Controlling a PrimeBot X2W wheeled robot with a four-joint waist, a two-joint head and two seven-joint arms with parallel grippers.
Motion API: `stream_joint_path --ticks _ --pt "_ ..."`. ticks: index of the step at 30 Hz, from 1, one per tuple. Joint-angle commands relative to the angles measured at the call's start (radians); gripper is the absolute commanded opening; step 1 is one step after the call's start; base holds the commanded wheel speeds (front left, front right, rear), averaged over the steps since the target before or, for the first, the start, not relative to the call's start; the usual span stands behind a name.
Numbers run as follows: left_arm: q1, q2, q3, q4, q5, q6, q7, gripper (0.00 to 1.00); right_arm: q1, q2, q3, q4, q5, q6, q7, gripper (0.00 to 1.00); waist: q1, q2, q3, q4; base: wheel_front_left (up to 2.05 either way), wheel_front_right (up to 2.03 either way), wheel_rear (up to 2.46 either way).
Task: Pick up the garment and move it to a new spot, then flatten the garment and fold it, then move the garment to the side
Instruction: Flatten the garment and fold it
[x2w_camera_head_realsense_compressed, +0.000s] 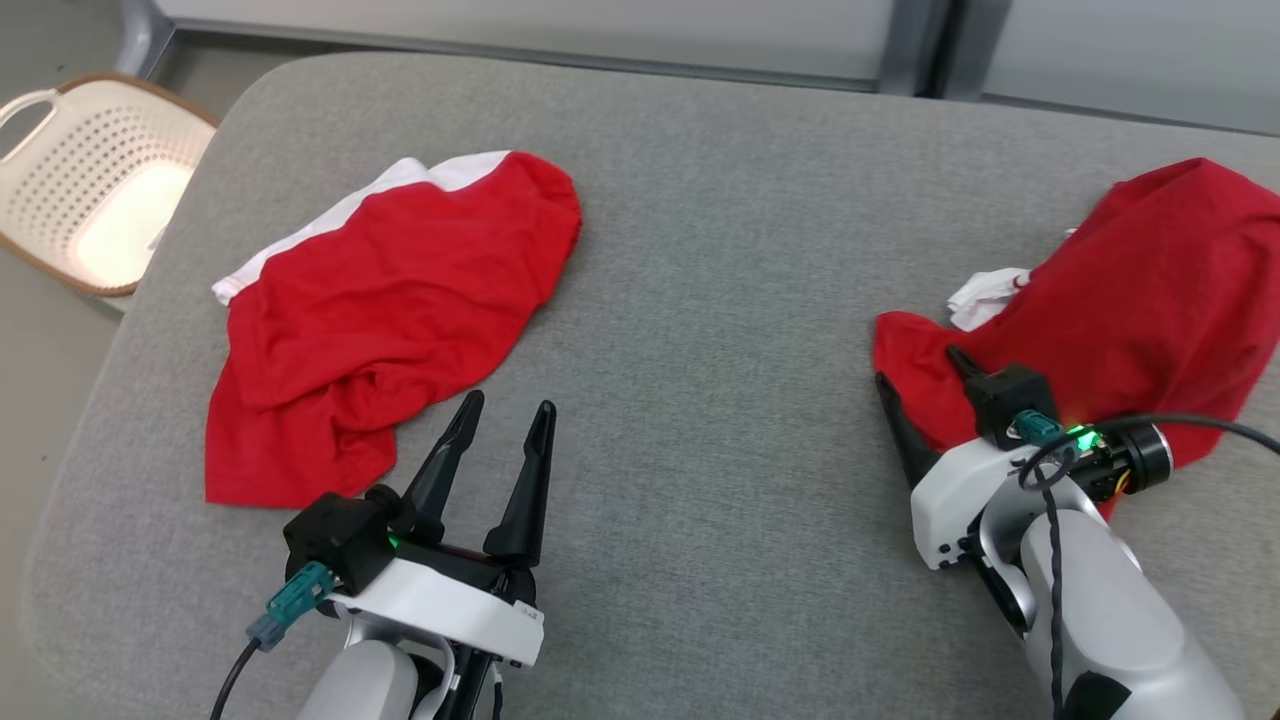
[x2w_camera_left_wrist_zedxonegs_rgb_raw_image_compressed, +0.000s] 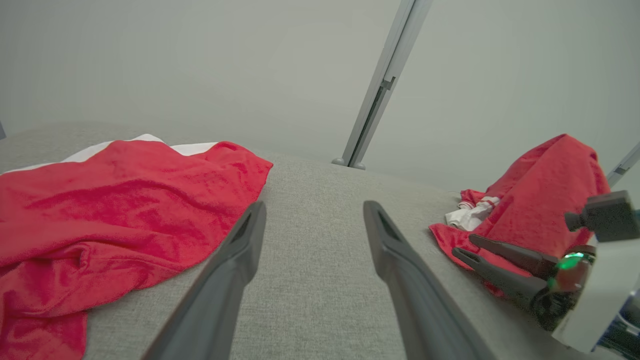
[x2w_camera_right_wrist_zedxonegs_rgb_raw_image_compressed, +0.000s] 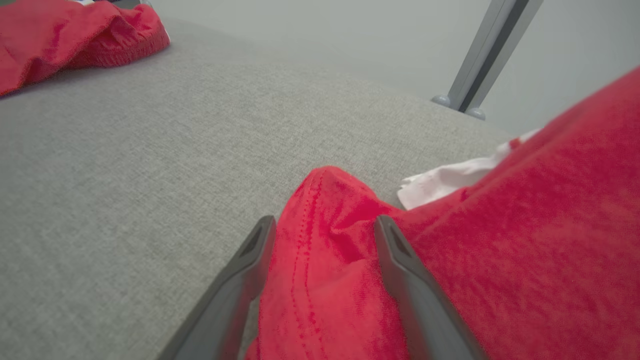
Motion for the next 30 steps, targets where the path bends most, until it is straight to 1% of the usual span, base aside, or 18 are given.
stream_joint_path --ticks 1,4,5,6,7,15,19,21,23,25,28,30 --pt "-0.013 0.003 0.000 -0.003 -0.009 -0.001 0.000 1.00 -0.013 -0.002 -0.006 0.016 -0.006 0.000 0.006 1.00 0.0000 0.0000 0.026 0.029 0.00 0.00 0.00" --pt "-0.013 0.003 -0.002 -0.001 -0.012 -0.001 0.000 1.00 -0.029 -0.001 -0.023 0.064 -0.007 0.000 0.022 1.00 0.0000 0.0000 0.028 0.035 0.00 0.00 0.00" --pt "-0.013 0.003 -0.002 0.001 -0.012 -0.001 0.000 1.00 -0.030 0.001 -0.028 0.085 0.000 0.000 0.034 0.74 0.0000 0.0000 0.027 0.035 0.00 0.00 0.00" --pt "-0.014 0.003 -0.001 0.003 -0.013 -0.001 0.000 1.00 -0.032 0.002 -0.029 0.101 0.001 0.000 0.042 0.27 0.0000 0.0000 0.025 0.035 0.00 0.00 0.00" --pt "-0.015 0.003 0.001 0.006 -0.012 -0.001 0.000 1.00 -0.033 0.002 -0.028 0.112 -0.004 0.000 0.040 0.00 0.0000 0.0000 0.021 0.034 0.00 0.00 0.00" --pt "-0.012 0.003 0.006 0.021 0.004 -0.001 0.000 1.00 -0.050 0.032 -0.009 0.137 0.022 0.000 -0.057 0.00 0.0000 0.0000 -0.030 0.010 0.00 0.00 0.00" --pt "0.010 0.004 0.016 0.025 -0.005 -0.001 0.000 1.00 -0.066 0.048 0.074 0.114 0.107 0.000 -0.111 0.00 0.0000 0.0000 -0.074 -0.002 0.00 0.00 0.00" --pt "0.021 0.003 0.026 0.033 -0.012 0.000 0.000 1.00 -0.088 0.051 0.154 0.072 0.165 0.000 -0.130 0.00 0.0000 0.0000 -0.095 -0.008 0.00 0.00 0.00" --pt "0.021 0.004 0.050 0.043 0.001 0.024 0.000 1.00 -0.112 0.052 0.245 0.008 0.248 0.000 -0.141 0.00 0.0000 0.0000 -0.115 -0.012 0.00 0.00 0.00" --pt "0.031 0.002 0.068 0.038 -0.018 0.035 0.000 1.00 -0.162 0.051 0.318 -0.066 0.331 0.000 -0.152 0.00 0.0000 0.0000 -0.132 -0.021 0.00 0.00 0.00" --pt "0.042 0.004 0.087 0.024 -0.033 0.044 0.000 1.00 -0.249 0.050 0.372 -0.174 0.455 0.000 -0.164 0.00 0.0000 0.0000 -0.154 -0.028 0.00 0.00 0.00" --pt "0.052 0.004 0.106 0.012 -0.045 0.059 0.000 1.00 -0.322 0.052 0.373 -0.233 0.495 0.000 -0.170 0.00 0.0000 0.0000 -0.168 -0.030 0.00 0.00 0.00"
